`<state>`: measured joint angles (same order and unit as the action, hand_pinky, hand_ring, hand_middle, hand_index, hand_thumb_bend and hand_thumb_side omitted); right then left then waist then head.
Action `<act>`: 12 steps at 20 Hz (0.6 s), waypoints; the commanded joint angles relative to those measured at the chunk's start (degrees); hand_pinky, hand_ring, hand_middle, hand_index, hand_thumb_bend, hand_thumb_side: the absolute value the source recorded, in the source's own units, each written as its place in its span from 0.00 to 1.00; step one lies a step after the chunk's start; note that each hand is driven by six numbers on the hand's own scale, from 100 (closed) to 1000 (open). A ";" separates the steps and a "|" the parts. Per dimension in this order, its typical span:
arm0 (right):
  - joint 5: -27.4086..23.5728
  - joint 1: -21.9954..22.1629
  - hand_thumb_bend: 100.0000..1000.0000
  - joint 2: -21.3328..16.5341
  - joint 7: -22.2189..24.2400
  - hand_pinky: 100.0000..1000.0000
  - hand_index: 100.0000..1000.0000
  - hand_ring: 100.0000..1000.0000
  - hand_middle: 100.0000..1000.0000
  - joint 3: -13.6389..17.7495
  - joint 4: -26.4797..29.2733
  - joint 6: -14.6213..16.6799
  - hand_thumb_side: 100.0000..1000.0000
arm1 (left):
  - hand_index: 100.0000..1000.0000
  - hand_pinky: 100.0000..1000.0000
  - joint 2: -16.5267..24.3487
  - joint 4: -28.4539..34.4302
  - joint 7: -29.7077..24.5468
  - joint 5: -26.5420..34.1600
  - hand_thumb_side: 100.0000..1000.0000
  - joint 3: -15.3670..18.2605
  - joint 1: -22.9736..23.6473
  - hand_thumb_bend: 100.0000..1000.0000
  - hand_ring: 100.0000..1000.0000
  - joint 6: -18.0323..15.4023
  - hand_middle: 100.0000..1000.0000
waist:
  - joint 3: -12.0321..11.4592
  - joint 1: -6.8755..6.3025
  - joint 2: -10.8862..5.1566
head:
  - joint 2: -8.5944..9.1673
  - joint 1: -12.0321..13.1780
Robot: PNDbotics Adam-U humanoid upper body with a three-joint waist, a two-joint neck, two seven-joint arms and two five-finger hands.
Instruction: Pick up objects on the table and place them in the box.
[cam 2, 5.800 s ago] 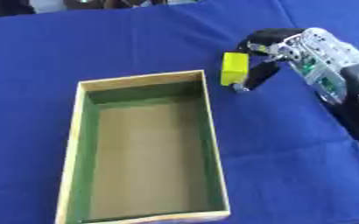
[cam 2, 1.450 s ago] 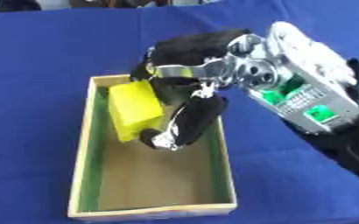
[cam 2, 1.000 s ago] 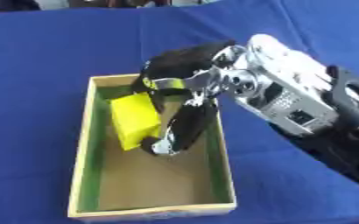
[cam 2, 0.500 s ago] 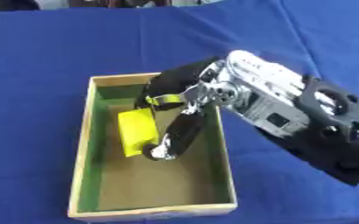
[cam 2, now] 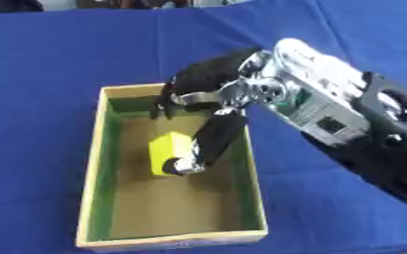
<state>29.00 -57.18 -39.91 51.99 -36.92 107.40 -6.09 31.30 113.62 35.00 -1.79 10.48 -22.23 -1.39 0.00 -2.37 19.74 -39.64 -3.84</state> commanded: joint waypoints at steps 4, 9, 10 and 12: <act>-1.59 -1.12 0.53 -3.55 -0.02 0.74 0.93 0.85 0.75 4.31 4.32 -0.74 0.74 | 0.73 0.58 1.83 0.97 0.04 0.00 1.00 0.32 -0.32 0.00 0.75 0.05 0.71 | 0.23 -0.12 -1.67 | 0.50 0.35; -2.98 -1.27 0.50 -6.57 -0.02 0.73 0.92 0.84 0.75 9.96 7.08 -1.47 0.77 | 0.73 0.58 2.01 0.97 0.16 -0.08 1.00 0.43 -0.03 0.00 0.75 0.14 0.71 | 0.41 -0.22 -1.87 | 0.50 0.65; -3.23 -1.27 0.49 -7.19 -0.02 0.73 0.92 0.84 0.74 11.16 7.13 -1.29 0.78 | 0.73 0.58 2.05 0.97 0.19 -0.11 1.00 0.47 0.04 0.00 0.75 0.15 0.71 | 0.45 -0.25 -1.89 | 0.51 0.71; -3.67 -1.18 0.42 -8.46 -0.41 0.73 0.92 0.84 0.74 13.47 7.17 -0.73 0.82 | 0.73 0.58 2.12 0.97 0.28 -0.16 1.00 0.54 0.18 0.00 0.75 0.17 0.71 | 0.52 -0.32 -1.90 | 0.53 0.84</act>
<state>25.95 -57.49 -46.26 51.83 -25.68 113.54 -7.02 31.30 113.62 35.14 -1.80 10.50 -21.68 -1.24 0.46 -2.69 19.26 -39.64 -3.20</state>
